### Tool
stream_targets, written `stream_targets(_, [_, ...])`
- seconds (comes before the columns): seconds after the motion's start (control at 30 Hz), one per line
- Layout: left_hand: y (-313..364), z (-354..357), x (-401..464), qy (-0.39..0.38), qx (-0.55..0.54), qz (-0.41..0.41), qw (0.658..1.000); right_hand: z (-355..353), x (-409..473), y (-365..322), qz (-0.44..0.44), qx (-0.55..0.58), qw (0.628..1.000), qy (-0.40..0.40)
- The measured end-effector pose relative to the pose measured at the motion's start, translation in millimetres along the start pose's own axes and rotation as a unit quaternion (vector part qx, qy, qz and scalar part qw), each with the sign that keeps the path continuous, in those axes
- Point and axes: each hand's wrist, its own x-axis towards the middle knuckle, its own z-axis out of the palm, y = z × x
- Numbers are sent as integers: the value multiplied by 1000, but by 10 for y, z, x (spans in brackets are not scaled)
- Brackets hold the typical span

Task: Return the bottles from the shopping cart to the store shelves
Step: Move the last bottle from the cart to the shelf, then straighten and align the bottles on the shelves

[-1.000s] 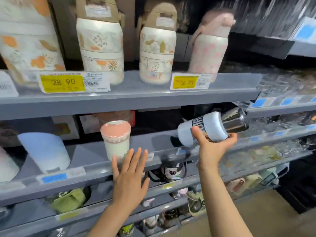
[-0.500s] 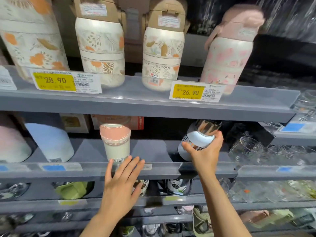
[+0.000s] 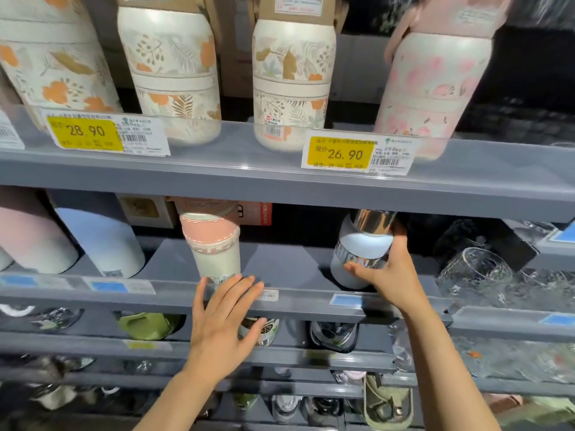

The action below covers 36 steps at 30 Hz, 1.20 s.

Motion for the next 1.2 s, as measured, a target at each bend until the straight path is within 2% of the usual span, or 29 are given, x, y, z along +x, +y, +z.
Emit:
stream_targets(0.13, [0, 0, 14, -5, 11, -3, 1000, -101, 19, -26, 4, 11, 999, -39])
stream_targets(0.3, [15, -7, 5, -32, 15, -15, 999, -91, -19, -4, 4, -38, 999, -36])
stream_targets(0.47, [21, -95, -8, -83, -21, -26, 996, -107, -293, -39, -41, -74, 996, 29])
stream_targets(0.63, [-84, -321, 13, -145, -75, 18, 986, 156, -732, -257, -53, -94, 989, 103])
stream_targets(0.77, [-320, -738, -38, -122, -165, -2, 979, 469, -933, -620, -63, -85, 978, 180])
stream_targets(0.83, [-544, -1077, -99, -108, -189, -36, 975, 723, -1023, -893, -52, -48, 980, 188])
stream_targets(1.0, [-1236, -2022, -411, -15, -244, -145, 959, 1792, -1317, -1621, -77, 56, 994, 45])
stream_targets(1.2, [-1897, -2908, -1004, 70, -279, -252, 924, 3059, -1686, -2260, -80, 145, 978, -127])
